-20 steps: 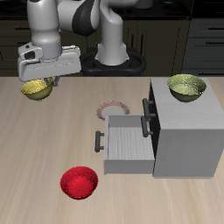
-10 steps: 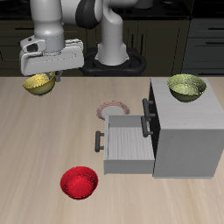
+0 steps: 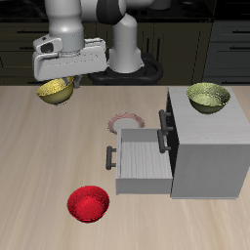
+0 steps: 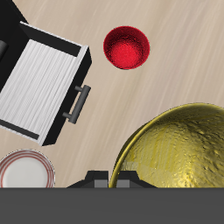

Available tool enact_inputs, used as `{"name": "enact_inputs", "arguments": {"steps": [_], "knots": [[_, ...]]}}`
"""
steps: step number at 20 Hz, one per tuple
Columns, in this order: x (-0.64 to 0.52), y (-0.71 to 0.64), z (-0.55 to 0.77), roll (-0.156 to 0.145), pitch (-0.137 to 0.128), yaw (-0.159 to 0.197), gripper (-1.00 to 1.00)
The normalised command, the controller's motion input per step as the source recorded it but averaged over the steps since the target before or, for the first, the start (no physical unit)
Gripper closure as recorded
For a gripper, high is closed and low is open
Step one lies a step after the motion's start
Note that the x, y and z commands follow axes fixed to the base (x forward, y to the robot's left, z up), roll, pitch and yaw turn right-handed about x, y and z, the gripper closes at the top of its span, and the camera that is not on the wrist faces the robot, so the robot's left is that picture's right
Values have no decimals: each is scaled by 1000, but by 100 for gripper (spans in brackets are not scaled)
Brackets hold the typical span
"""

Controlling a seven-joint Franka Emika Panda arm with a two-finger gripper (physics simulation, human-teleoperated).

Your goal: Place the yellow bowl in the bottom drawer of the white cabinet and close the drawer

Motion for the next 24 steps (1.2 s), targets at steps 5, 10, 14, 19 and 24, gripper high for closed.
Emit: {"name": "enact_inputs", "arguments": {"steps": [5, 10, 14, 19, 24], "knots": [[207, 384, 40, 37, 10, -11, 100], [132, 368, -14, 44, 11, -17, 100], [111, 390, -67, 35, 14, -7, 100], [70, 318, -28, 45, 7, 5, 100], [91, 409, -98, 53, 18, 11, 100]]}}
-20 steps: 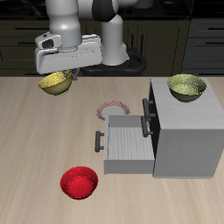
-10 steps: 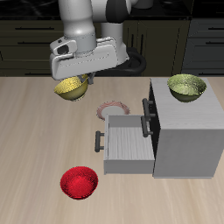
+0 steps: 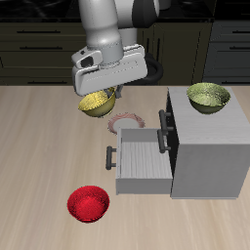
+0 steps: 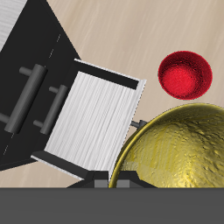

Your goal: Place the yellow bowl in the bottom drawer of the white cabinet and close the drawer

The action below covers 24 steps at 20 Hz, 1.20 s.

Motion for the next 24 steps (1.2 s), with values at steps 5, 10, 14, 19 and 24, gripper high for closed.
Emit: {"name": "enact_inputs", "arguments": {"steps": [5, 10, 14, 19, 24], "knots": [[49, 221, -85, 25, 14, -1, 100], [38, 182, -77, 26, 15, 7, 100], [30, 112, -35, 13, 5, 11, 100], [48, 248, -135, 39, 18, 4, 100], [28, 229, -235, 40, 32, 10, 100]]}}
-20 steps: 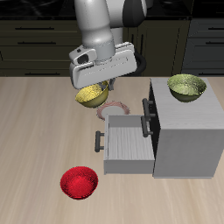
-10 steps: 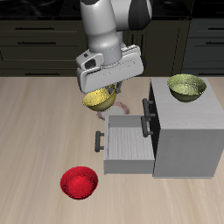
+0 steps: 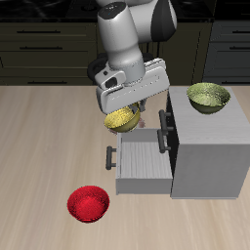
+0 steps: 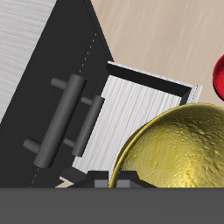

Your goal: Place the yellow bowl in the bottom drawer of the white cabinet and close the drawer

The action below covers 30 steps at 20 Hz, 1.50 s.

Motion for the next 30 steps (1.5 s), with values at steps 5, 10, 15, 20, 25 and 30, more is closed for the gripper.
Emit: {"name": "enact_inputs", "arguments": {"steps": [5, 10, 15, 20, 25, 30], "knots": [[23, 78, -214, 18, 27, -11, 100], [-2, 102, -191, 26, 23, 7, 100], [22, 109, -166, 25, 22, -5, 100], [-2, 23, -65, 17, 12, 19, 100], [-25, 18, -105, 0, 22, 2, -100], [-23, -23, -10, 5, -3, 2, -100]]}}
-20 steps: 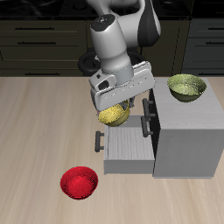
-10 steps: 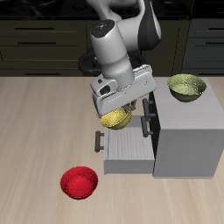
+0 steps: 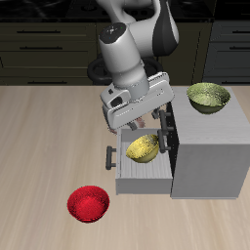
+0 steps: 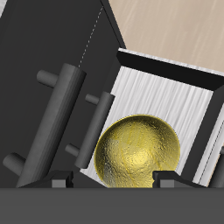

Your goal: Place the yellow bowl in the bottom drawer of the white cabinet and close the drawer

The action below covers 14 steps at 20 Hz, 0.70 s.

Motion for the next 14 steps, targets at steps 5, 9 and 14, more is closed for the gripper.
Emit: {"name": "enact_inputs", "arguments": {"steps": [5, 9, 14], "knots": [[-16, -67, 17, -8, -5, -1, -100], [-63, -149, 74, -40, -3, -3, -100], [-44, -498, 132, -107, -18, -42, -100]]}}
